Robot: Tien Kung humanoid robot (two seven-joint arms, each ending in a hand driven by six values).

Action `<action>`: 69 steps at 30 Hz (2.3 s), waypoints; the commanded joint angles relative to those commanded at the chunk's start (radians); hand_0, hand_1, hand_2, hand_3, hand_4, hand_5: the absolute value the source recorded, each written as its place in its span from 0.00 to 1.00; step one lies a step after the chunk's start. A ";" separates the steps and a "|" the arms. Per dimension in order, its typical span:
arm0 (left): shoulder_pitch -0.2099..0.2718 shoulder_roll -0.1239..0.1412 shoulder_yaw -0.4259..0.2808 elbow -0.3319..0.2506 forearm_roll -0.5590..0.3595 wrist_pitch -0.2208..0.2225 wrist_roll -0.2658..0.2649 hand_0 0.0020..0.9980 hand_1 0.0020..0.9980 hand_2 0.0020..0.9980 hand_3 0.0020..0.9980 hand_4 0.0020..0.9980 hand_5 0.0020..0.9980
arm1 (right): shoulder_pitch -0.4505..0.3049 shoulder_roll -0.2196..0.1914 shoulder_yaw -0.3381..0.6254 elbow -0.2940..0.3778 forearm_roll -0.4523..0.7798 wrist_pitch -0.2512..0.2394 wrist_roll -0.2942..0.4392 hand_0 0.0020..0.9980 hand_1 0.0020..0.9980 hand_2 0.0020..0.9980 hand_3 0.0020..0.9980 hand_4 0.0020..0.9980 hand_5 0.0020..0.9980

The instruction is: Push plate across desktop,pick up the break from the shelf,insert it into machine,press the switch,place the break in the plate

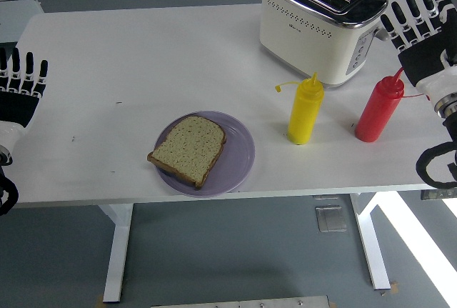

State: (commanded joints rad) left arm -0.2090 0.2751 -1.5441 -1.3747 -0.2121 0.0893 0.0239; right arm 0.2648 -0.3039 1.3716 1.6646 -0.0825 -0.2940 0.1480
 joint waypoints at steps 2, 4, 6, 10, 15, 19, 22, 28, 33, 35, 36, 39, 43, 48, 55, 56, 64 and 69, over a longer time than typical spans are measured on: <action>-0.001 0.001 -0.001 0.000 0.000 0.000 0.000 0.78 0.71 0.66 0.68 0.61 1.00 | 0.001 0.000 -0.001 0.000 -0.001 0.000 0.000 0.75 0.67 0.63 0.59 0.66 0.34; -0.001 0.001 -0.002 -0.001 0.000 -0.001 -0.001 0.78 0.71 0.66 0.68 0.61 1.00 | 0.001 0.000 -0.003 -0.001 -0.002 0.000 -0.001 0.75 0.67 0.63 0.59 0.66 0.34; -0.001 0.002 -0.003 -0.001 0.000 -0.001 -0.001 0.78 0.71 0.66 0.68 0.61 1.00 | 0.000 0.001 -0.005 -0.002 -0.002 -0.001 -0.001 0.75 0.67 0.63 0.59 0.66 0.34; 0.000 0.002 -0.005 -0.002 -0.001 0.000 -0.002 0.78 0.71 0.66 0.68 0.62 1.00 | 0.000 0.002 -0.011 -0.003 -0.003 -0.001 0.000 0.75 0.67 0.63 0.59 0.66 0.33; 0.001 0.001 -0.006 -0.003 -0.001 0.000 -0.003 0.78 0.71 0.66 0.68 0.62 1.00 | -0.001 0.002 -0.018 -0.003 -0.004 -0.002 0.001 0.75 0.67 0.63 0.59 0.66 0.33; 0.001 0.001 -0.006 -0.004 0.000 0.000 -0.003 0.78 0.71 0.66 0.68 0.62 1.00 | -0.002 0.000 -0.018 -0.002 -0.005 -0.002 0.001 0.75 0.67 0.63 0.59 0.65 0.33; 0.001 0.001 -0.006 -0.005 -0.001 0.000 -0.003 0.78 0.71 0.66 0.68 0.62 1.00 | -0.004 -0.001 -0.018 -0.001 -0.005 -0.003 0.001 0.75 0.67 0.63 0.59 0.65 0.32; 0.001 0.002 -0.008 -0.007 -0.001 0.000 -0.004 0.78 0.71 0.66 0.68 0.62 1.00 | -0.003 -0.002 -0.022 0.003 -0.007 -0.003 0.000 0.75 0.67 0.63 0.58 0.65 0.32; 0.002 0.002 -0.011 -0.009 0.000 0.000 -0.004 0.78 0.71 0.66 0.68 0.62 1.00 | 0.001 -0.003 -0.028 0.006 -0.010 -0.004 0.000 0.75 0.67 0.63 0.58 0.65 0.32; 0.002 0.002 -0.011 -0.009 0.001 0.000 -0.004 0.78 0.71 0.66 0.68 0.62 1.00 | 0.001 -0.004 -0.029 0.007 -0.011 -0.004 0.000 0.75 0.67 0.63 0.58 0.64 0.31; 0.002 0.002 -0.011 -0.009 0.001 0.000 -0.004 0.78 0.71 0.66 0.68 0.62 1.00 | 0.002 -0.005 -0.029 0.008 -0.011 -0.004 0.000 0.75 0.67 0.63 0.58 0.64 0.31; 0.003 0.002 -0.010 -0.010 0.002 0.000 -0.004 0.78 0.71 0.66 0.68 0.62 1.00 | 0.003 -0.006 -0.030 0.008 -0.012 -0.005 0.000 0.75 0.67 0.63 0.58 0.64 0.31; 0.003 0.001 -0.009 -0.009 0.002 0.000 -0.004 0.78 0.70 0.66 0.68 0.62 1.00 | 0.004 -0.007 -0.032 0.009 -0.012 -0.005 0.000 0.75 0.67 0.63 0.58 0.64 0.31; 0.003 0.000 -0.008 -0.009 0.002 -0.001 -0.004 0.78 0.70 0.66 0.68 0.62 1.00 | 0.004 -0.008 -0.031 0.011 -0.014 -0.005 0.000 0.75 0.67 0.63 0.58 0.64 0.31; 0.002 0.000 -0.009 -0.009 0.001 -0.001 -0.004 0.78 0.70 0.66 0.68 0.62 1.00 | 0.005 -0.008 -0.025 0.011 -0.017 -0.005 0.000 0.75 0.67 0.63 0.58 0.64 0.31; 0.001 0.001 -0.010 -0.010 0.001 -0.001 -0.004 0.78 0.70 0.66 0.68 0.62 1.00 | 0.005 -0.008 -0.024 0.011 -0.017 -0.005 0.000 0.75 0.67 0.63 0.58 0.64 0.31; 0.000 0.001 -0.013 -0.009 0.001 -0.001 -0.004 0.78 0.70 0.66 0.68 0.62 1.00 | 0.006 -0.007 -0.016 0.011 -0.020 -0.005 0.000 0.75 0.67 0.63 0.58 0.64 0.31; 0.000 0.001 -0.015 -0.009 0.001 -0.001 -0.004 0.78 0.70 0.66 0.68 0.62 1.00 | 0.008 -0.006 -0.017 0.011 -0.020 -0.005 -0.001 0.75 0.67 0.63 0.58 0.64 0.31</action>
State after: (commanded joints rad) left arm -0.2093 0.2758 -1.5588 -1.3835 -0.2109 0.0880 0.0200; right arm 0.2723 -0.3099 1.3550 1.6754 -0.1021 -0.2991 0.1475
